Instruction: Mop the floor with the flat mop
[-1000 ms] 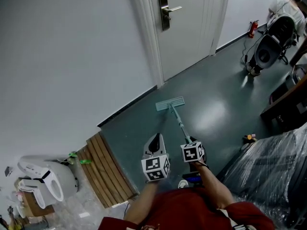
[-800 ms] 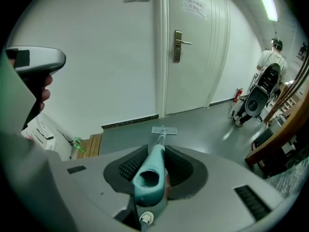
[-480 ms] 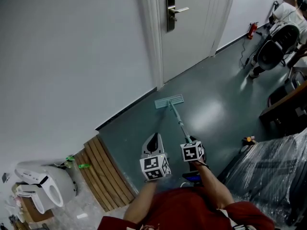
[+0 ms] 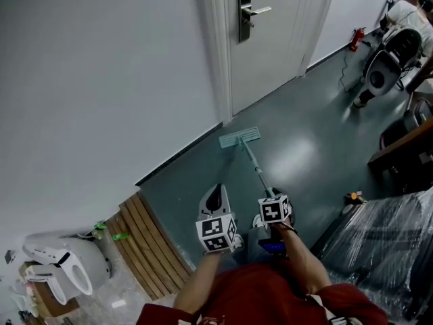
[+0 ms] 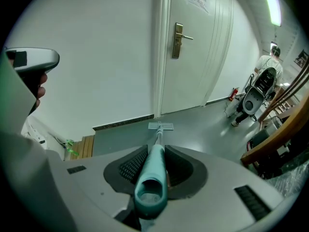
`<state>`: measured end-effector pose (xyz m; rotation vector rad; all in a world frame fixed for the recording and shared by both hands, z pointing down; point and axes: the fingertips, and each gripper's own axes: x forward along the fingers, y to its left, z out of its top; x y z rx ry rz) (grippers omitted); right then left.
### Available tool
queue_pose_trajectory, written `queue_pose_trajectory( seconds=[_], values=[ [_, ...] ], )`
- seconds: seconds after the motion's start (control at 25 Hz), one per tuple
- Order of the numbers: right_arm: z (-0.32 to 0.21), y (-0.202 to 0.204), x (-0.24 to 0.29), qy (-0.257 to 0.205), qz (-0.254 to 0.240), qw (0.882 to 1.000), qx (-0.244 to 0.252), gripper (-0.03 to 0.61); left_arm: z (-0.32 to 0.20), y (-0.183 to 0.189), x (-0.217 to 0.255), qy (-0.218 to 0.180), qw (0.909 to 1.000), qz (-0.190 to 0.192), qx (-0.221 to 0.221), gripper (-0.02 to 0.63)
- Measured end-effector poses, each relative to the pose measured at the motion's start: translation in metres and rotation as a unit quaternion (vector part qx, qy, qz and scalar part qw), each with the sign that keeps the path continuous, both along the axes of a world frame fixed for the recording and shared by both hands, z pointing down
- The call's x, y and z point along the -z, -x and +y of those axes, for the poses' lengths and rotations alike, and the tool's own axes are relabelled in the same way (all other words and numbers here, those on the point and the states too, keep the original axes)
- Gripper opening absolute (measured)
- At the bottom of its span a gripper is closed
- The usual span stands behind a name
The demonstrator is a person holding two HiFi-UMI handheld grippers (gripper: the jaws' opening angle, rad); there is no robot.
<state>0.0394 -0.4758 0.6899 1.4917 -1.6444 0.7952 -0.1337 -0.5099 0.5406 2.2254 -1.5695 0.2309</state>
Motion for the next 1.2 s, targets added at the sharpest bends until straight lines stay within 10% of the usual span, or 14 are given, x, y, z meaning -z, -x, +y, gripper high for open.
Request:
queue_pose_trajectory(
  seconds=[1.2],
  values=[
    [-0.097, -0.041, 0.006, -0.010, -0.006, 1.000, 0.025, 0.118, -0.098, -0.048, -0.001, -0.001, 0.9999, -0.011, 0.009, 0.015]
  ],
)
